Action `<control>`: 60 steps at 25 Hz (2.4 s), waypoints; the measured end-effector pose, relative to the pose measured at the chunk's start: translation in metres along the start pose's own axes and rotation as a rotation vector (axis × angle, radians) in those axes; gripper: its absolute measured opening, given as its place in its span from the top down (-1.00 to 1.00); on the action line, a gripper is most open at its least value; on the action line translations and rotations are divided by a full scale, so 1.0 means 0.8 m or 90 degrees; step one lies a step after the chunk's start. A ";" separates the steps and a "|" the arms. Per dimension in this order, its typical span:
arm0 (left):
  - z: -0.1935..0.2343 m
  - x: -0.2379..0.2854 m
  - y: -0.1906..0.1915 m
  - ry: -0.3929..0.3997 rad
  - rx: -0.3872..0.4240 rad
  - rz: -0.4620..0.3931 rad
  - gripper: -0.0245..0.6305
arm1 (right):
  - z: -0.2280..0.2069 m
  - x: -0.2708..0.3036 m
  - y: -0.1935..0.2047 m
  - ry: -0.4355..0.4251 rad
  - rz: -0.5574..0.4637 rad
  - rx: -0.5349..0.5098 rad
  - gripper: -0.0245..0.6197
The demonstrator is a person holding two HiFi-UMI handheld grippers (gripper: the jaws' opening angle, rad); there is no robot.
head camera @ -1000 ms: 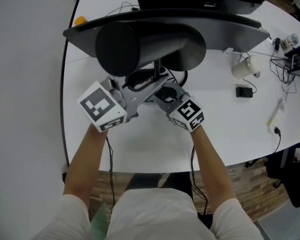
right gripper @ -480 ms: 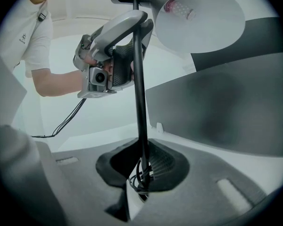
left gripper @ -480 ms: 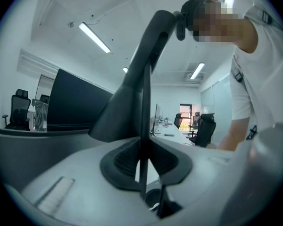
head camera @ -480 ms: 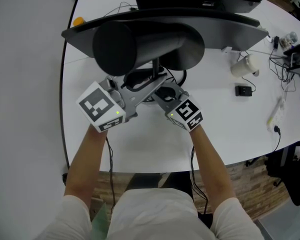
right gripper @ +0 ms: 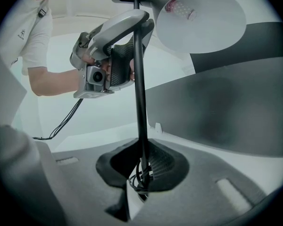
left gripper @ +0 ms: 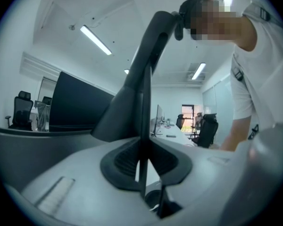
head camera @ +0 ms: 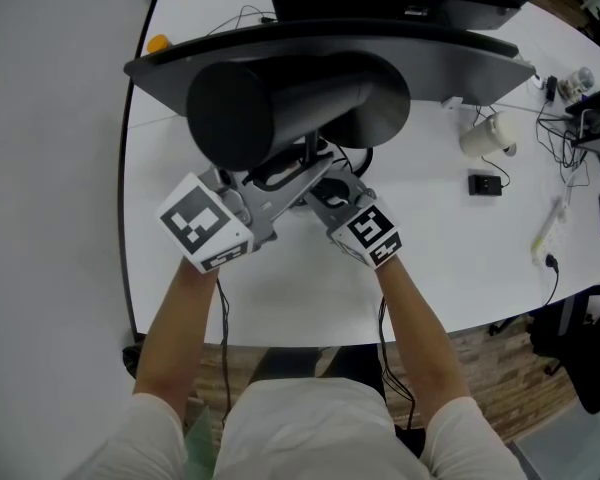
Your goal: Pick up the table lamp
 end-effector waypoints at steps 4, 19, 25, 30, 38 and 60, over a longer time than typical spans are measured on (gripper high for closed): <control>-0.006 -0.001 -0.001 0.001 -0.003 -0.002 0.80 | 0.007 -0.004 0.002 -0.007 0.006 -0.005 0.79; -0.043 0.001 -0.051 0.007 -0.007 -0.030 0.80 | 0.027 -0.056 -0.035 -0.005 -0.010 -0.017 0.79; -0.065 0.010 -0.092 0.011 0.007 -0.045 0.80 | 0.027 -0.090 -0.065 0.006 -0.011 -0.039 0.79; -0.088 0.026 -0.116 0.012 0.011 -0.056 0.80 | 0.027 -0.126 -0.082 0.006 -0.016 -0.052 0.79; -0.109 0.025 -0.154 0.007 0.007 -0.062 0.80 | 0.041 -0.158 -0.107 0.009 -0.014 -0.056 0.79; -0.160 0.002 -0.258 -0.028 0.022 -0.114 0.80 | 0.089 -0.220 -0.196 -0.019 -0.029 -0.075 0.78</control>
Point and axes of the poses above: the fingertips, and each gripper's own axes: x forward along the fingers, z to its left, y out of its underside, the point moved 1 cm from there along -x, backward along the fingers, and after that the axes turned 2 degrees about z, right-handed, at the moved point
